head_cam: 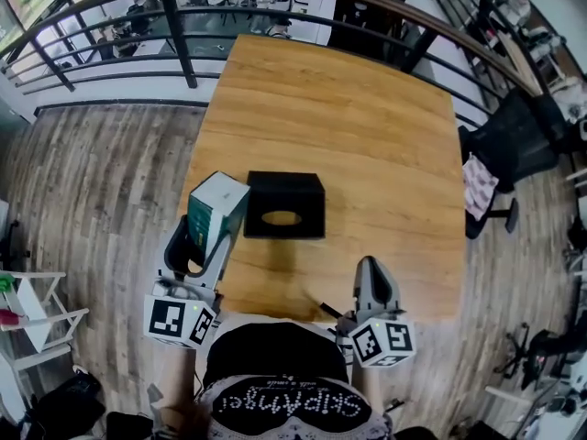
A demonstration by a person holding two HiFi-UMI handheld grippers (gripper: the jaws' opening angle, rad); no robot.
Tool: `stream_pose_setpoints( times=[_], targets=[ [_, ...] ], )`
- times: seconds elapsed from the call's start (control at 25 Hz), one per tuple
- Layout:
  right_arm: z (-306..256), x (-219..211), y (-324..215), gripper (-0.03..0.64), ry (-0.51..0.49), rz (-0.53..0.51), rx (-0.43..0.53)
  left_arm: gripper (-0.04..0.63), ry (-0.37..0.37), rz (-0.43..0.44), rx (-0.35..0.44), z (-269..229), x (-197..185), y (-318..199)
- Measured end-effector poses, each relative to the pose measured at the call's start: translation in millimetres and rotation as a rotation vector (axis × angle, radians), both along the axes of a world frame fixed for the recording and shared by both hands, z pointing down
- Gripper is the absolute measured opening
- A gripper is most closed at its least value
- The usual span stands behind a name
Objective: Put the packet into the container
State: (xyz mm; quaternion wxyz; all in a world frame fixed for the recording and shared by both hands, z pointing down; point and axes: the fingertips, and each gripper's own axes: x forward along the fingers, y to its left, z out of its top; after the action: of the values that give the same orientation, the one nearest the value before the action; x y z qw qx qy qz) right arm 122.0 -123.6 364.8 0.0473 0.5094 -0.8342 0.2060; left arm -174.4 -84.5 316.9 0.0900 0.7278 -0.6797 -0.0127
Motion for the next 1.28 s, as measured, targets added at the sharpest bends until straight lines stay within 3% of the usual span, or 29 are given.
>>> stream_pose_setpoints(
  times=[0.52, 0.92, 1.28],
  targets=[
    [-26.8, 40.9, 1.3, 0.040, 0.078, 0.107, 0.052, 0.345, -0.053, 0.136, 0.044, -11.3, 8.8, -31.4],
    [-34.5, 34.2, -2.7, 0.040, 0.137, 0.079, 0.058, 0.345, -0.067, 0.239, 0.034, -0.8, 20.2, -49.9],
    [-36.0, 34.9, -3.0, 0.040, 0.158, 0.083, 0.053, 0.345, -0.076, 0.280, -0.011, 9.2, 25.7, -65.1]
  ],
)
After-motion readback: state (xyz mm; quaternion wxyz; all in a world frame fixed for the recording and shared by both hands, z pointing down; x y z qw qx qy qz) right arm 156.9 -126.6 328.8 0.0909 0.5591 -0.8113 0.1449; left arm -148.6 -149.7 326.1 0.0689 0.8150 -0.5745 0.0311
